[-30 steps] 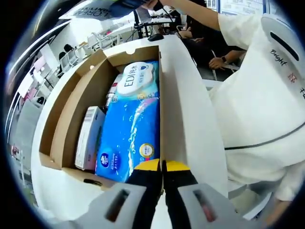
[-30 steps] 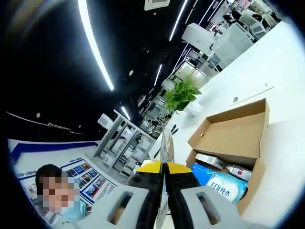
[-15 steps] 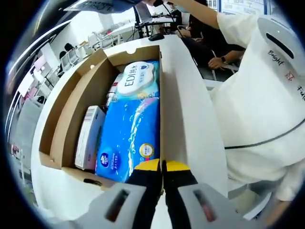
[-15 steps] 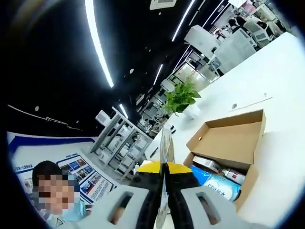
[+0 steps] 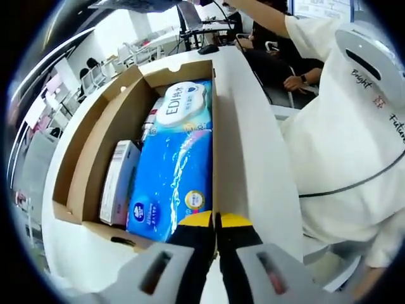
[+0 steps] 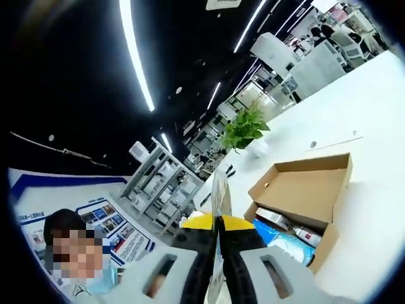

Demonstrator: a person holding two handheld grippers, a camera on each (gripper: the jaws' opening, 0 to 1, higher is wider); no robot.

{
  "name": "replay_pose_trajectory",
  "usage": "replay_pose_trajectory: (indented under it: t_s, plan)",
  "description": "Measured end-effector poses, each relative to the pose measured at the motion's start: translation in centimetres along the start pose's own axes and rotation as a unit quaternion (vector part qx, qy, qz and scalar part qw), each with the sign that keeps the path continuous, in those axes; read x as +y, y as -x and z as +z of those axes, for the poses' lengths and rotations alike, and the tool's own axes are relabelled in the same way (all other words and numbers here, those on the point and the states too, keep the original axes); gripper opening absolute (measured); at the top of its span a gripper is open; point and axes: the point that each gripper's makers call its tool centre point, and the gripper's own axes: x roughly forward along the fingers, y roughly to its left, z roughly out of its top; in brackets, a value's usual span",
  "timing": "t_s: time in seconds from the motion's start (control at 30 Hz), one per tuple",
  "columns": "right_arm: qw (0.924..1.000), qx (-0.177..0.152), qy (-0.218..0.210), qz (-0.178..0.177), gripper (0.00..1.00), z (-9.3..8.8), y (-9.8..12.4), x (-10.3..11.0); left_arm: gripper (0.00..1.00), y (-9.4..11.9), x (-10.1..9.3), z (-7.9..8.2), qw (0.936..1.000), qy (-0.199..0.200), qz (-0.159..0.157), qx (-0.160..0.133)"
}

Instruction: Operate the shoe box by opening the lid, removing the specified soft item, and placing it in the target area until the item is outside and the box remains undamaged.

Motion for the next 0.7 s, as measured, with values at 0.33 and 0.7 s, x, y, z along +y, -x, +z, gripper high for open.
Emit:
replay_pose_trajectory:
  t_s: [0.33, 0.7]
  plan:
    - [0.9995, -0.024, -0.001, -0.020, 0.00, 1.2, 3.7, -1.3, 0.01, 0.0, 0.0, 0.0, 1.0000, 0.002, 0.003, 0.001]
    - [0.9982, -0.033, -0.033, -0.037, 0.00, 0.1, 6.4, -6.6, 0.01, -0.1, 0.0, -0.1, 1.0000, 0.007, 0.004, 0.005]
